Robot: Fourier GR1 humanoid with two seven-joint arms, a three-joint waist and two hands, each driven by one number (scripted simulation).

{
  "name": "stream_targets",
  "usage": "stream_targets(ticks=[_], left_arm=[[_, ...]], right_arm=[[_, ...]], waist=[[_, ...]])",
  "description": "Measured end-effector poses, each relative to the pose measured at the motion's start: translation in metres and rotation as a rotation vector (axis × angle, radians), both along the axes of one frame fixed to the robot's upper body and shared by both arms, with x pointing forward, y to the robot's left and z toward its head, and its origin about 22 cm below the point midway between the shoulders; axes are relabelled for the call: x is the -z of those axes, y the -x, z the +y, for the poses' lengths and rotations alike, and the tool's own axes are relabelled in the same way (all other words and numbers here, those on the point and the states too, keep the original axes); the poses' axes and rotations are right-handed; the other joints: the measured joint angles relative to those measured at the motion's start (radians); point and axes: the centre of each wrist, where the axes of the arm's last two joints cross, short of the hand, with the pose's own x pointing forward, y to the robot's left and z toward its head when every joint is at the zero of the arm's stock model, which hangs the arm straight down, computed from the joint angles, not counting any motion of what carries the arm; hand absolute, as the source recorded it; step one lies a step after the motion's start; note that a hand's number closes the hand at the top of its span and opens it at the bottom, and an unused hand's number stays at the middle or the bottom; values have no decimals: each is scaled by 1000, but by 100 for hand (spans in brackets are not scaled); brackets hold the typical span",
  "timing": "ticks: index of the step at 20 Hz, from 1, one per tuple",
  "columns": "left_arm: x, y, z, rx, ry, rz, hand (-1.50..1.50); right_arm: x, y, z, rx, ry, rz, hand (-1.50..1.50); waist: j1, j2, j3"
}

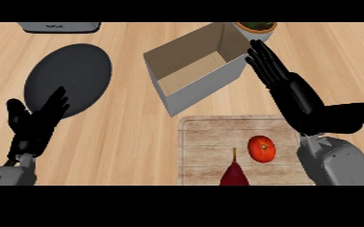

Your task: Pick the tomato from the cutting board and place it in the cardboard box

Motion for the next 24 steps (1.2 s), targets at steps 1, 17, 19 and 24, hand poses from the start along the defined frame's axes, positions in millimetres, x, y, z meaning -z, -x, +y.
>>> stream_targets(ticks=[1, 17, 19, 24], left_arm=[[0, -1, 0, -3, -16, -9, 0], [-22, -5, 27, -80, -406, -185, 0], [-18, -3, 23, -75, -412, -187, 0], [-14, -5, 15, -64, -415, -194, 0]], right_arm=[[4, 3, -5, 3, -1, 6, -150], [114, 66, -134, -14, 246, -82, -150], [125, 70, -153, -29, 250, -126, -150], [110, 55, -186, -57, 475, -214, -150]], waist=[[1, 1, 4], [3, 5, 25], [9, 5, 24], [19, 5, 23]])
